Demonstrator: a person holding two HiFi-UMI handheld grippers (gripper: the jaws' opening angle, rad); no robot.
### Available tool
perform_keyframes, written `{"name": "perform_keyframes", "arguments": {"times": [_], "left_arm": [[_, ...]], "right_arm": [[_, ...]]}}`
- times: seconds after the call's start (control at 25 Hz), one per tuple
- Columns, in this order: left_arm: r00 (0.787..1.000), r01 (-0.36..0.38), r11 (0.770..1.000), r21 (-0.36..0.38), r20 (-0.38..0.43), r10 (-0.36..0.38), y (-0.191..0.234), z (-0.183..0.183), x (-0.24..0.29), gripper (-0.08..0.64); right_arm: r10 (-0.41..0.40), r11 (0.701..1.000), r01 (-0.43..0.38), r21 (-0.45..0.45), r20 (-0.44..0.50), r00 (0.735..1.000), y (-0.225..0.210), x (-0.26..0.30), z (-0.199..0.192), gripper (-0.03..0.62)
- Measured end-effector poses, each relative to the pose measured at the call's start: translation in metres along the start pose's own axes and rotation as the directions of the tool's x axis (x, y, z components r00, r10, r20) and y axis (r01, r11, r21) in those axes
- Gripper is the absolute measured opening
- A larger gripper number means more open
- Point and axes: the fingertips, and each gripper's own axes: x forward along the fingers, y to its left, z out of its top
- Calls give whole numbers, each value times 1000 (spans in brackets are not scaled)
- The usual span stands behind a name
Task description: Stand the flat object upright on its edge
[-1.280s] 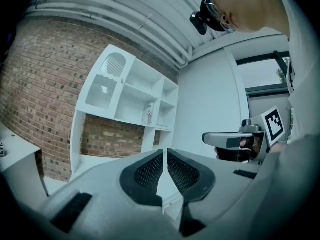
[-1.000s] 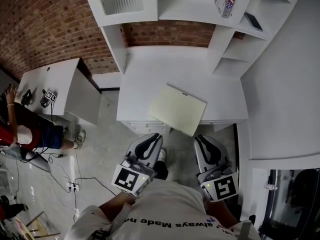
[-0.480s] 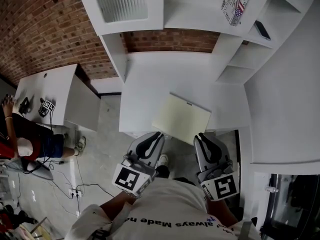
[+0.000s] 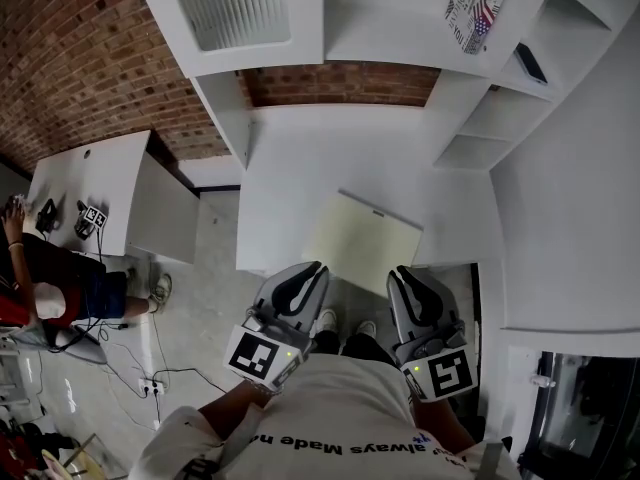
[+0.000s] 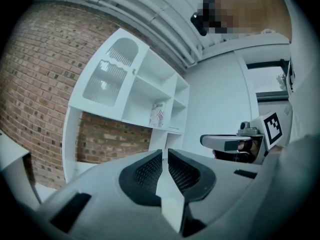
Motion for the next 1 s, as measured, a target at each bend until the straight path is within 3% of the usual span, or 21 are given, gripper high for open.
{"name": "perform_keyframes", "arguments": {"times": [0.48,0.68,0.8,1.0], "left_arm": [[999,-22,999,22,45,21,-25,17,34,29],[998,-57,997,-58,16,58,-28,5,49,29],[998,-62,994,-88,0,62,-27,-7,57,80],[996,-78,972,-220,-51,68,-18,-43,62,129]], "right_arm": [[61,998,-61,-19,8,998,-39,-6,3,38],[82,996,-82,-20,2,997,-58,-13,-1,38],[95,995,-95,-10,-3,995,-64,-13,-8,38],[117,993,-117,7,-39,992,-66,-10,-28,40]]}}
